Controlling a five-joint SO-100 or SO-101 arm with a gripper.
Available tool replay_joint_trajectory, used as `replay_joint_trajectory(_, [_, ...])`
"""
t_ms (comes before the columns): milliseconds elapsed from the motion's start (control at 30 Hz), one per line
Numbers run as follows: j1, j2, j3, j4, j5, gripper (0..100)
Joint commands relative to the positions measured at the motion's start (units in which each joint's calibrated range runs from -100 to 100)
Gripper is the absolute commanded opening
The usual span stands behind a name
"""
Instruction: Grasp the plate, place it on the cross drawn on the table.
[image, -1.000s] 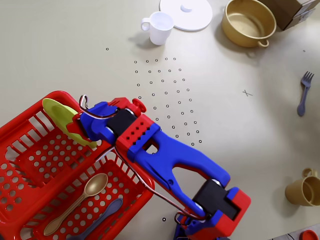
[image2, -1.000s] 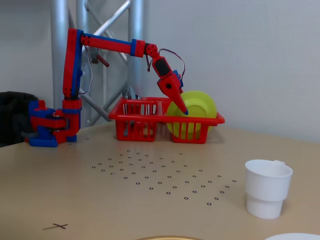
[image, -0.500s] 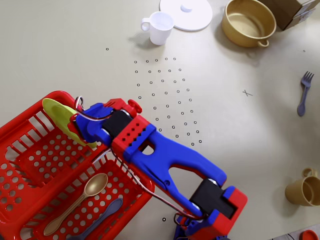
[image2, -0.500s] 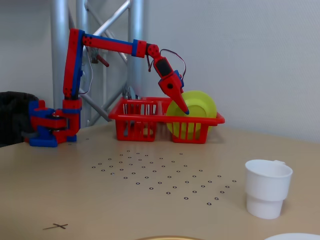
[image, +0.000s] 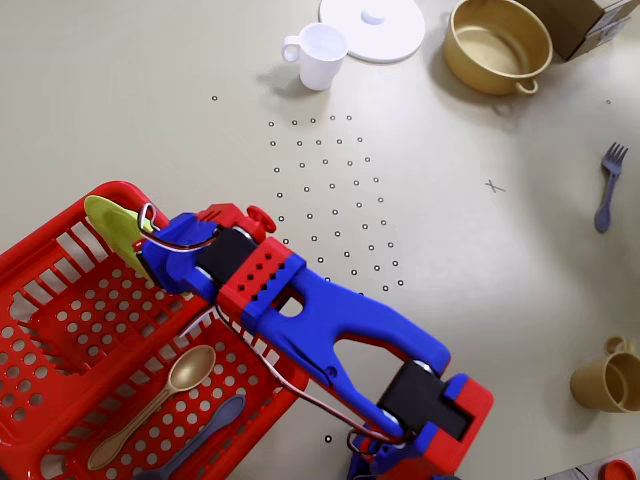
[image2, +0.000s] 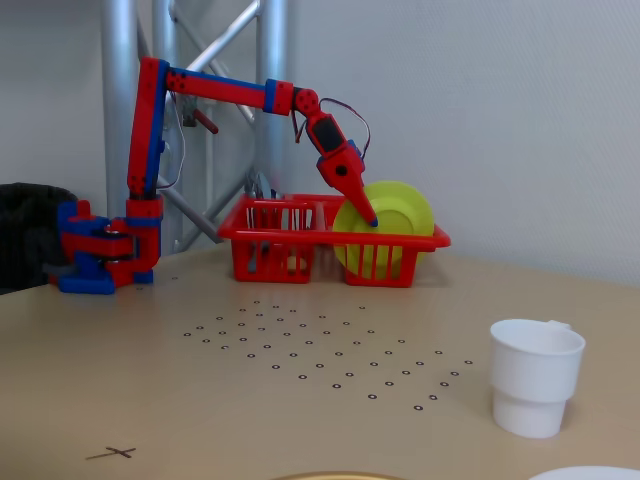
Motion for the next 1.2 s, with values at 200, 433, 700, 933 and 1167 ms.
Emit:
replay_joint_trajectory(200, [0.24,-3.28,-2.61,-2.32,-0.93,0])
replay_joint_trajectory(433, [0.03,-3.87,-2.88,-2.41,-2.00,0])
replay_joint_trajectory(700, [-0.83,-6.07,-3.97,-2.24,-2.00,0])
replay_joint_trajectory(933, [-1.55,-7.59,-5.69,-0.55,-1.51,0])
replay_joint_trajectory(1167, [-2.70,-8.95,-9.05,0.81,-1.66,0])
